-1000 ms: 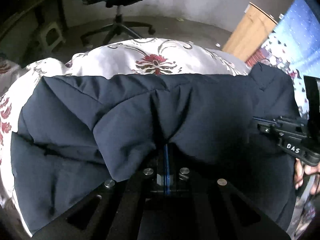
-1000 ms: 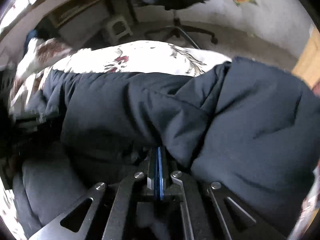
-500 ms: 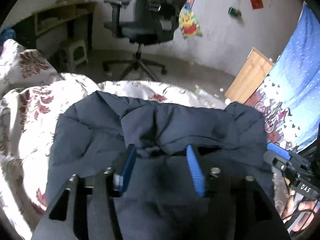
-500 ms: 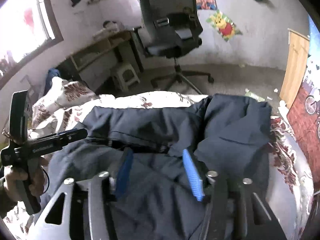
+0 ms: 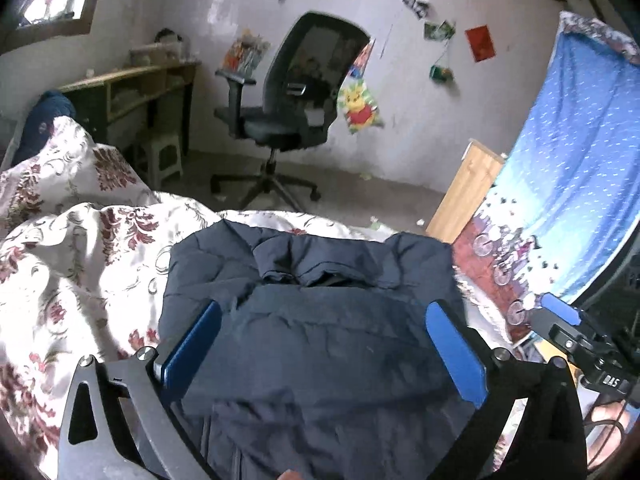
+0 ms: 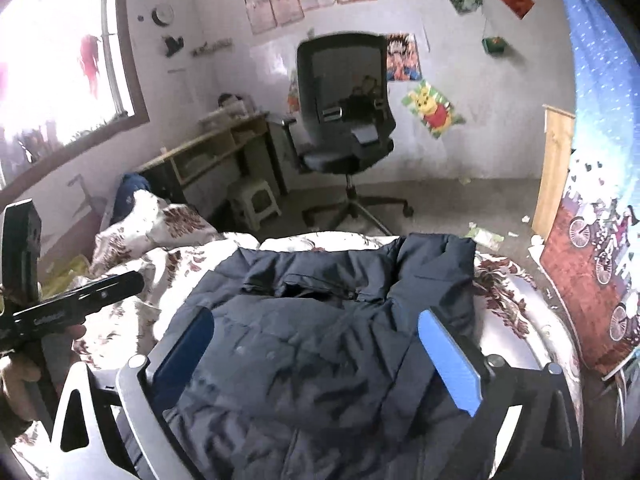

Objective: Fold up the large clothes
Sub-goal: 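Open both tools and lift them away from the folded jacket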

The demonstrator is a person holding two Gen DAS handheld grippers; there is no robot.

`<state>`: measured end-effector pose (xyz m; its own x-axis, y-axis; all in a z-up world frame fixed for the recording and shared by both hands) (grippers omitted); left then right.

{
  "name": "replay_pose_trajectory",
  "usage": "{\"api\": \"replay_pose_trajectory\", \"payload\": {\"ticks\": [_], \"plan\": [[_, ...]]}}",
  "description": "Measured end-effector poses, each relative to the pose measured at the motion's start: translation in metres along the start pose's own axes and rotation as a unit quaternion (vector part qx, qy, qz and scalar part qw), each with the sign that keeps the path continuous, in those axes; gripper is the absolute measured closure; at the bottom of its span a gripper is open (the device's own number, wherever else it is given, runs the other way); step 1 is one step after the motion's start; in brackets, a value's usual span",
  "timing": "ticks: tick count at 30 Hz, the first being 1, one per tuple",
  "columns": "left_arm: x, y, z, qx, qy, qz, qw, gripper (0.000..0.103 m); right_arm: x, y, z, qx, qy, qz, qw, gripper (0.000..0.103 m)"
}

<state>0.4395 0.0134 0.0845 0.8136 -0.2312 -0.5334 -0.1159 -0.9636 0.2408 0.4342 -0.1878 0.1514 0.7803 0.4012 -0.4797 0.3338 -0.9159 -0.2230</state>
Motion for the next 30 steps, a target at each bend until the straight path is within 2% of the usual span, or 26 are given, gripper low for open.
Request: {"api": "replay_pose_trajectory", "payload": {"ticks": [6, 13, 20, 30], "plan": [[-0.08, 0.018, 0.017, 0.027, 0.032, -0.002, 0.9991, 0.002, -0.07, -0.031, 0.012, -0.023, 0.038, 0.004, 0.999, 0.0], [-0.16, 0.036, 0.043, 0.059, 0.069, -0.026, 0.9956, 0.002, -0.132, -0.059, 0.032, -0.035, 0.067, -0.011, 0.997, 0.0], [-0.207, 0.042, 0.075, 0.072, 0.08, -0.036, 0.9935, 0.002, -0.184, -0.082, 0.061, -0.056, 0.084, -0.015, 0.995, 0.0], [-0.237, 0.039, 0.111, 0.08, 0.077, -0.044, 0.9929, 0.002, -0.222, -0.088, 0.091, -0.07, 0.099, -0.018, 0.992, 0.0]]}}
Point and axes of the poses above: each gripper's, at about its wrist camera, not at the fingertips, and x roughly the way its jaws point, y to its right, z to its underside, the point moved 1 cm from there along x, roughly the way its jaws point, and after that the axes turned 4 degrees about y, right-handed, at the moved point
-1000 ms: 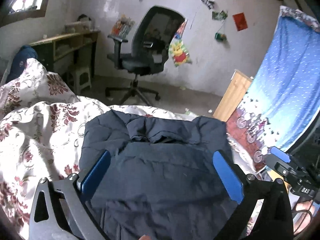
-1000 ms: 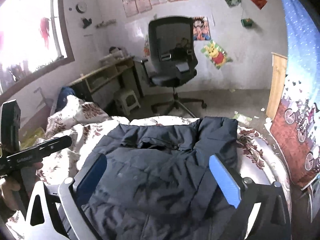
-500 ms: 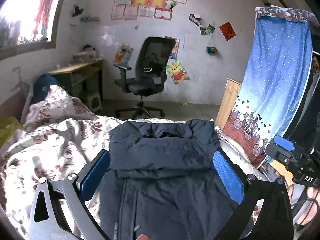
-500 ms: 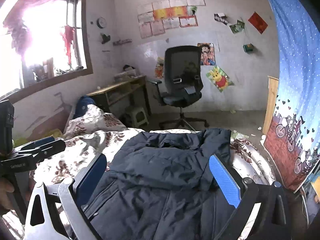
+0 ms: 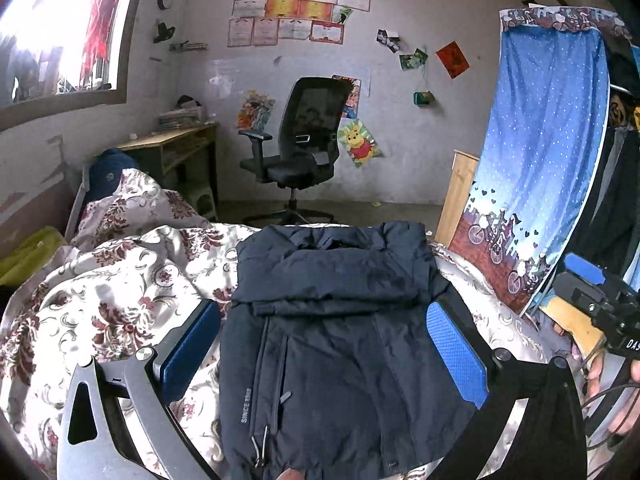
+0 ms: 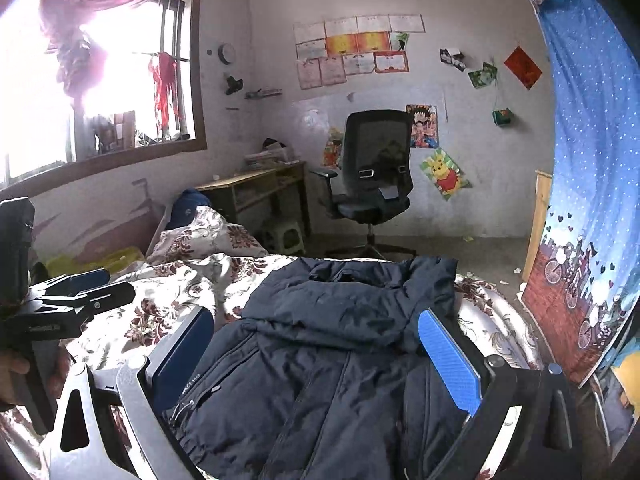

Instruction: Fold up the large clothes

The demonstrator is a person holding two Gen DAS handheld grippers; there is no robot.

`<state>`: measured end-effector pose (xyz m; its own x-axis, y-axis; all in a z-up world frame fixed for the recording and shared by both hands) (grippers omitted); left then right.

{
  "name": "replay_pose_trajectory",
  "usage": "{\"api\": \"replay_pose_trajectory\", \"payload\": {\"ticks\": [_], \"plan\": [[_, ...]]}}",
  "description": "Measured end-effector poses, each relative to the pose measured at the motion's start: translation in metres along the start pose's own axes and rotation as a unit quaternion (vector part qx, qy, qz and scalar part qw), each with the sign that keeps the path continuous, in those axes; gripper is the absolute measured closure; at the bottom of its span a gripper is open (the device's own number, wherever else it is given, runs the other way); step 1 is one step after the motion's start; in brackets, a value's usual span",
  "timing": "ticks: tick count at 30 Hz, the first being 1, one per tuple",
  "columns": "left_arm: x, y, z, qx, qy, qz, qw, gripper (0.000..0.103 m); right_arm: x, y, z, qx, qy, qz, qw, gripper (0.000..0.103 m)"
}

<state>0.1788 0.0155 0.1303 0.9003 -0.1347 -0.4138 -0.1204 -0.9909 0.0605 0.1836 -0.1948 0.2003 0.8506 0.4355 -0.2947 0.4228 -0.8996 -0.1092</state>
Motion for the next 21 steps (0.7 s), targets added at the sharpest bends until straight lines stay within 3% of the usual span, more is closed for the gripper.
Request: {"api": "replay_pose_trajectory", "payload": {"ticks": [4, 10, 16, 21], "plan": [[-0.012, 0.001, 0.01, 0.021, 0.005, 0.003, 0.9998, 0.002, -0.015, -0.003, 0.011, -0.016, 0.001, 0.004, 1.0, 0.0], [-0.018, -0.009, 0.031, 0.036, -0.013, 0.059, 0.9975, 0.002, -0.024, -0.001, 0.031, -0.039, -0.016, 0.009, 0.999, 0.0], [-0.006, -0.018, 0.067, 0.075, -0.063, 0.065, 0.993, 0.002, -0.024, 0.004, 0.062, -0.054, -0.056, 0.003, 0.997, 0.0], [0.013, -0.019, 0.109, 0.109, -0.125, 0.072, 0.9835, 0.002, -0.017, 0.013, 0.096, -0.056, -0.105, 0.007, 0.993, 0.0]]}}
Point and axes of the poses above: each gripper's, at about its wrist camera, not at the fingertips, and x roughly the way its jaws point, y to its right, z to its underside, the point moved 1 cm from there along x, roughly the way its jaws point, and after that the axes turned 4 degrees about y, right-handed, at the moved point
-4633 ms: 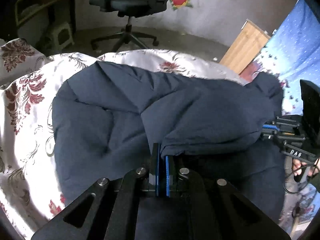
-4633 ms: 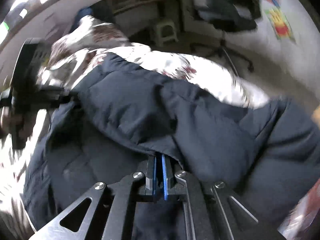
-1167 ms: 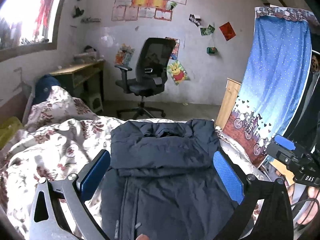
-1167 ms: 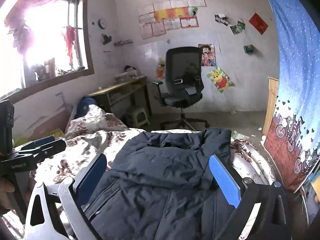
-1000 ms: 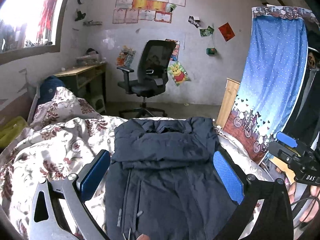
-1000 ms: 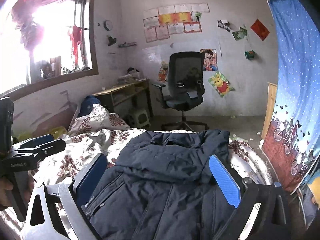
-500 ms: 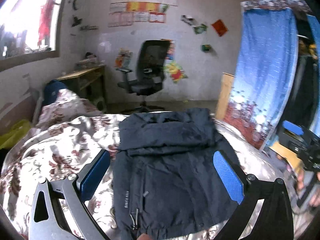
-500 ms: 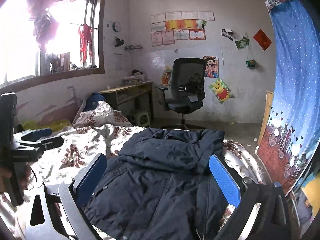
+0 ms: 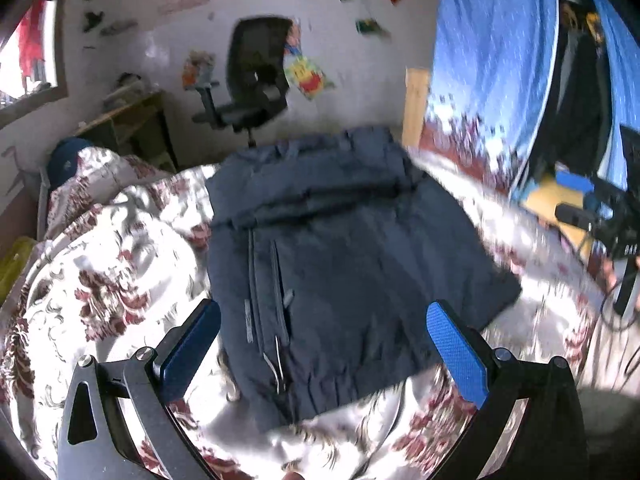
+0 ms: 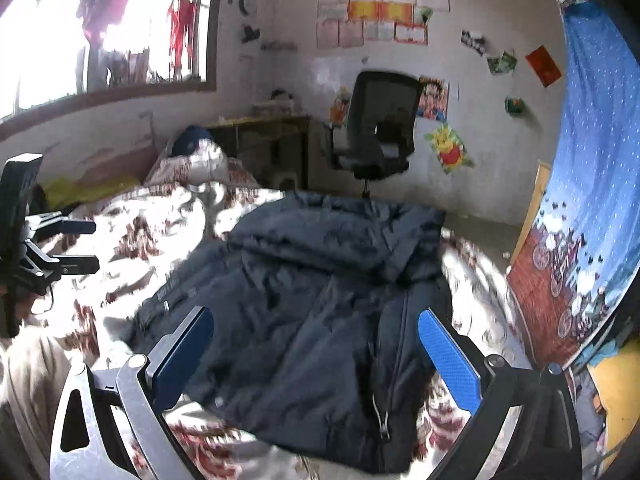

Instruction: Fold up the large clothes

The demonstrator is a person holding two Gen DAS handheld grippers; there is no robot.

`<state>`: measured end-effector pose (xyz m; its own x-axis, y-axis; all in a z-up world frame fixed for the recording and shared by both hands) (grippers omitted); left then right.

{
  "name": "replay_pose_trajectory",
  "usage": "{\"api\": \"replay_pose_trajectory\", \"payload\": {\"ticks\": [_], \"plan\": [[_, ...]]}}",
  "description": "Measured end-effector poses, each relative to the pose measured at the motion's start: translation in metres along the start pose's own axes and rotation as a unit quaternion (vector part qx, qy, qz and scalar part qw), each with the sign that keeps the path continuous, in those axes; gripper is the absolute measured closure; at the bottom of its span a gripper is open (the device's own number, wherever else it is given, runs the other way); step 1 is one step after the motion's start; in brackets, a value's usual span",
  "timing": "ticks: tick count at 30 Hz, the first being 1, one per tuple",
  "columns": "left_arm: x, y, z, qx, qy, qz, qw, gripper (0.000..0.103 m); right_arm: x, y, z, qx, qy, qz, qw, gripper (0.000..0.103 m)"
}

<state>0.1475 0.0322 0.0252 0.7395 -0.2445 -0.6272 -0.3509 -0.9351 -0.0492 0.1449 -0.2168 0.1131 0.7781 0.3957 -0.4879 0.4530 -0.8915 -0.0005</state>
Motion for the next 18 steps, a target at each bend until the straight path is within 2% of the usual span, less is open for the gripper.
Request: {"api": "replay_pose_trajectory", "payload": {"ticks": [6, 14, 16, 18], "plan": [[0.03, 0.011, 0.03, 0.002, -0.049, 0.012, 0.9987, 0.002, 0.025, 0.011, 0.039, 0.012, -0.067, -0.003, 0.998, 0.0], [0.064, 0.028, 0.063, 0.011, -0.116, 0.015, 0.9931, 0.002, 0.05, 0.006, 0.077, -0.015, -0.128, -0.008, 0.992, 0.0], [0.071, 0.031, 0.073, 0.021, -0.134, 0.005, 0.9907, 0.002, 0.056, 0.004, 0.086, -0.029, -0.141, -0.007, 0.99, 0.0], [0.083, 0.033, 0.083, 0.038, -0.159, -0.034, 0.986, 0.002, 0.061, 0.002, 0.094, -0.033, -0.156, -0.005, 0.987, 0.0]]}}
Point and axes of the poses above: each gripper's, at about its wrist camera, not at the fingertips, and x roughly the way its jaws point, y to its right, z to its underside, the point moved 1 cm from there along x, roughly the way its jaws point, and after that the axes turned 4 degrees about y, right-handed, at the moved point
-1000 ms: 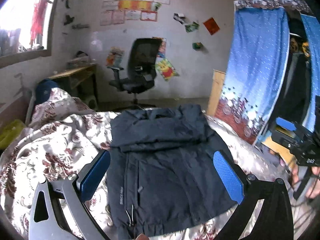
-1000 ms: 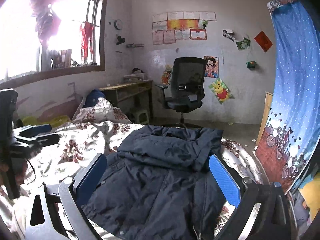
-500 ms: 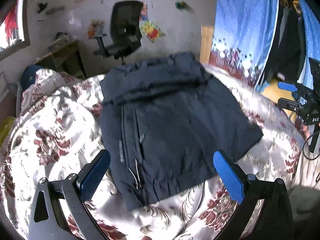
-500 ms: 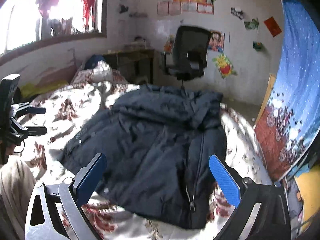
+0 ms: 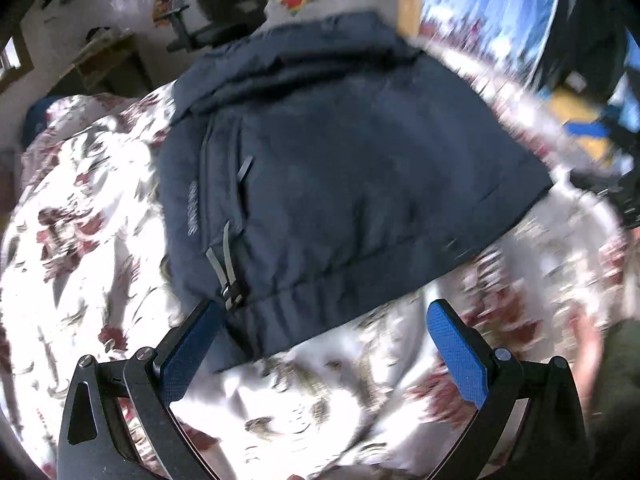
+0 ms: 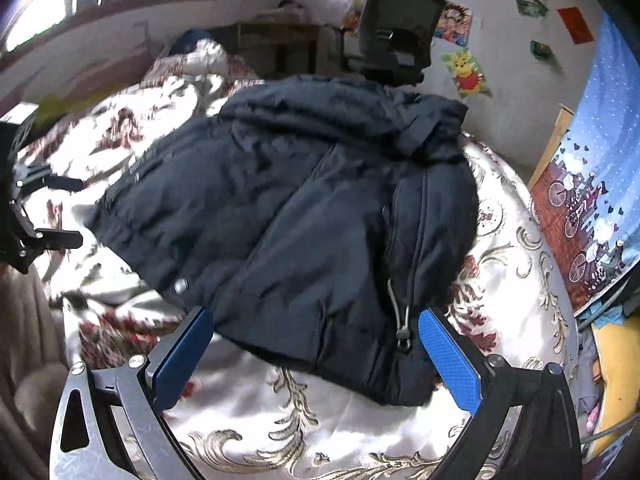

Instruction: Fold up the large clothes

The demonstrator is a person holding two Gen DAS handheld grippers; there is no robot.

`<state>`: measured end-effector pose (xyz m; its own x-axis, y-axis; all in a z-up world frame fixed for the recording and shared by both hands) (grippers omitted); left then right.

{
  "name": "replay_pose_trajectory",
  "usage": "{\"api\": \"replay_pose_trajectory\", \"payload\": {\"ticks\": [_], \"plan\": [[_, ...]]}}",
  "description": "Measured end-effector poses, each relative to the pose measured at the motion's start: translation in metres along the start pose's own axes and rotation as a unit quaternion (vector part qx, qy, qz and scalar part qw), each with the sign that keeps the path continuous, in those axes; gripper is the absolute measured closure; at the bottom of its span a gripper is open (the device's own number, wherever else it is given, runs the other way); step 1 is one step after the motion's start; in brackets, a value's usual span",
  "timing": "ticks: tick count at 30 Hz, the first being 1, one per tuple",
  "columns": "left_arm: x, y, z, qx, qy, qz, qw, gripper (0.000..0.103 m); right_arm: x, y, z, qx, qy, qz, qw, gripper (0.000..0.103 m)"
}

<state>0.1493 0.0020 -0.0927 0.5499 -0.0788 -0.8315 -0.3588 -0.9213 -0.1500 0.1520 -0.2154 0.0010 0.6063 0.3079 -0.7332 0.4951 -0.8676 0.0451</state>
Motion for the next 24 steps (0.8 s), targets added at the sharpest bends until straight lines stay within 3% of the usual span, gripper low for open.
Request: {"api": "replay_pose_trajectory", "payload": {"ticks": [6, 15, 20, 24], "plan": [[0.028, -0.005, 0.008, -0.003, -0.05, -0.023, 0.9985, 0.002, 0.022, 0.002, 0.013, 0.009, -0.048, 0.001, 0.999, 0.0], [0.047, -0.014, 0.017, -0.02, -0.088, -0.014, 0.9958, 0.002, 0.05, 0.004, 0.031, -0.006, -0.116, 0.03, 0.993, 0.0], [0.051, -0.021, 0.018, -0.036, -0.095, -0.007, 0.9948, 0.002, 0.067, -0.003, 0.043, -0.065, -0.148, 0.093, 0.982, 0.0], [0.052, -0.026, 0.018, -0.047, -0.099, 0.0, 0.994, 0.002, 0.075, -0.007, 0.045, -0.111, -0.139, 0.144, 0.973, 0.0]]}}
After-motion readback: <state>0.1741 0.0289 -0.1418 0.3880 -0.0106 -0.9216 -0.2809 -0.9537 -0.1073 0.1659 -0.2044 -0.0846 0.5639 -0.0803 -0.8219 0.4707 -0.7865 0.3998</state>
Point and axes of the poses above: each gripper's, at about its wrist camera, not at the fingertips, and x roughly the way its jaws point, y to its right, z to its underside, the point moved 1 cm from there along x, roughly the way its jaws point, and after that the axes turned 4 degrees about y, right-handed, at the moved point
